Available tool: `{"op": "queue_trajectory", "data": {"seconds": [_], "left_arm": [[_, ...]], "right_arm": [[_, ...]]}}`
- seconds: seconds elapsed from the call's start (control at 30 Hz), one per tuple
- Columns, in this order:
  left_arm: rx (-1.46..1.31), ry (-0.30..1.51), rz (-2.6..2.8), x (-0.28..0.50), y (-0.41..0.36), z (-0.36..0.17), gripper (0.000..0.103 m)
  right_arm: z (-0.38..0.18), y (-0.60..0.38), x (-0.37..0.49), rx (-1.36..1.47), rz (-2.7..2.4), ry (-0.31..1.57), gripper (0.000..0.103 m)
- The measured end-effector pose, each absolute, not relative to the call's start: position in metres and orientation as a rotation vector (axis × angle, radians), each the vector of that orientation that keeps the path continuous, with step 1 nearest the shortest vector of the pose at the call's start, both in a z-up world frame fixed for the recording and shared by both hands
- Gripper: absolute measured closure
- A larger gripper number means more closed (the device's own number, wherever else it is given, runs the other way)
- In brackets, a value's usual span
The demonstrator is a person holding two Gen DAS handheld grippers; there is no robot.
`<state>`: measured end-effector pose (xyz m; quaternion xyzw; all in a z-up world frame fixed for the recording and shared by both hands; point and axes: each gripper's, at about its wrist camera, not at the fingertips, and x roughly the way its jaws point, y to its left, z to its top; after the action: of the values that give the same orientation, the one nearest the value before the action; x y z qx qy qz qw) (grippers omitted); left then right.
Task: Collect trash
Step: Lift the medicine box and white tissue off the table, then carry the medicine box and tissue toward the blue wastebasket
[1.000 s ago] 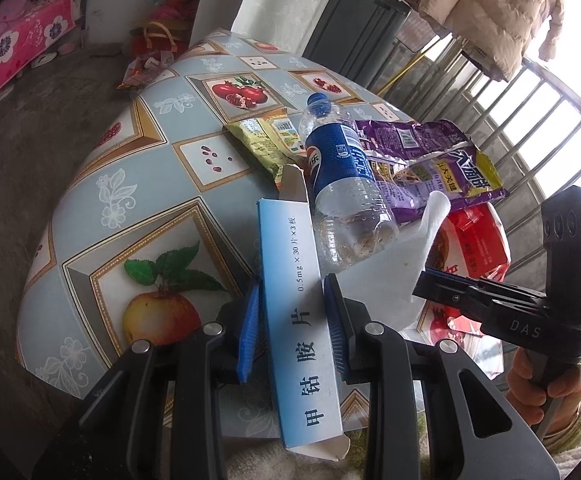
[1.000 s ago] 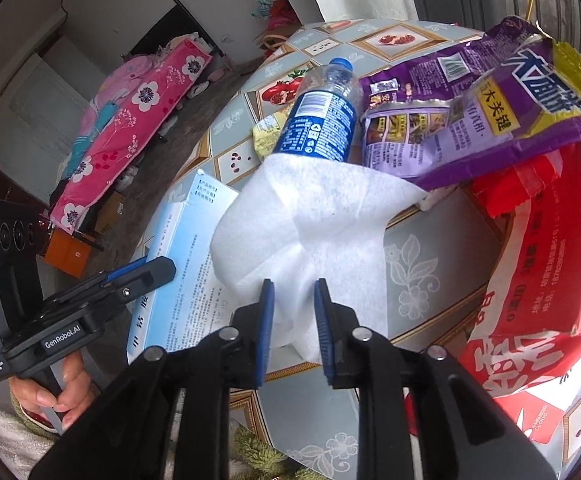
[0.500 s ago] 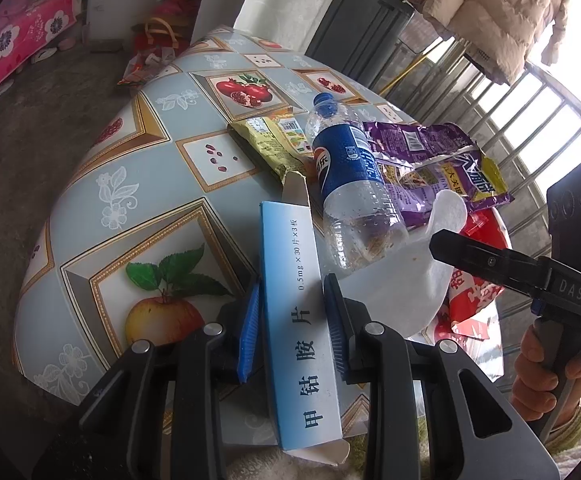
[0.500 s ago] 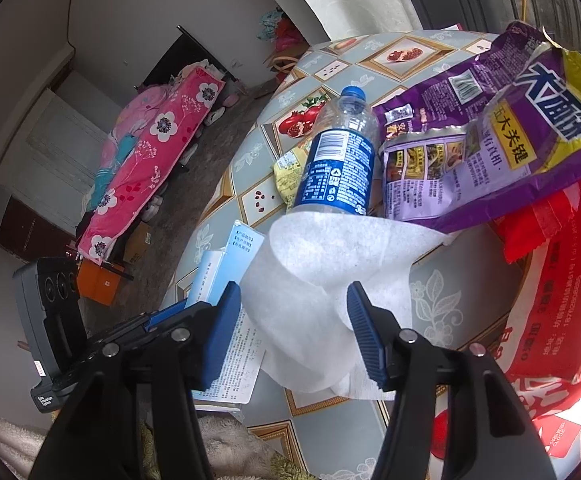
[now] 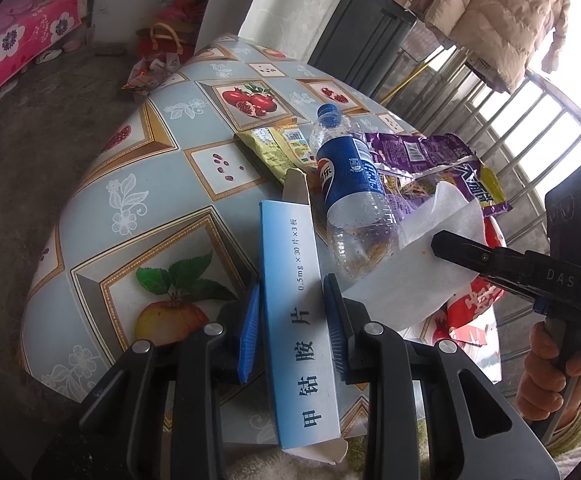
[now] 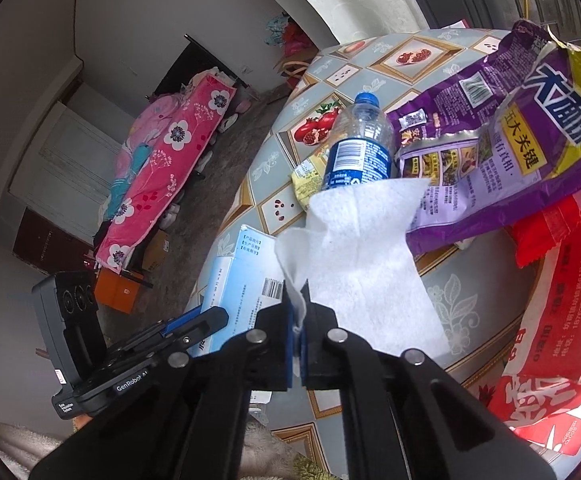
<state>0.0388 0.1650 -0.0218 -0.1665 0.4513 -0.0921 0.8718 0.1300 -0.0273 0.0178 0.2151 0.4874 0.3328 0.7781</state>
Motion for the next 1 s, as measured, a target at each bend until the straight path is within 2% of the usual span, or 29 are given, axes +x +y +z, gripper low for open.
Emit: {"op": "queue_trajectory", "data": {"seconds": [0.67, 1.0], "left_arm": [[-0.31, 0.72, -0.201, 0.02, 0.16, 0.054, 0.075], [-0.286, 0.63, -0.379, 0.037, 0.122, 0.102, 0.075]], "right_arm": [[0.101, -0.047, 0.101, 0.44, 0.814, 0.823, 0.102], [0.144, -0.103, 0.081, 0.452, 0.739, 0.652, 0.102]]}}
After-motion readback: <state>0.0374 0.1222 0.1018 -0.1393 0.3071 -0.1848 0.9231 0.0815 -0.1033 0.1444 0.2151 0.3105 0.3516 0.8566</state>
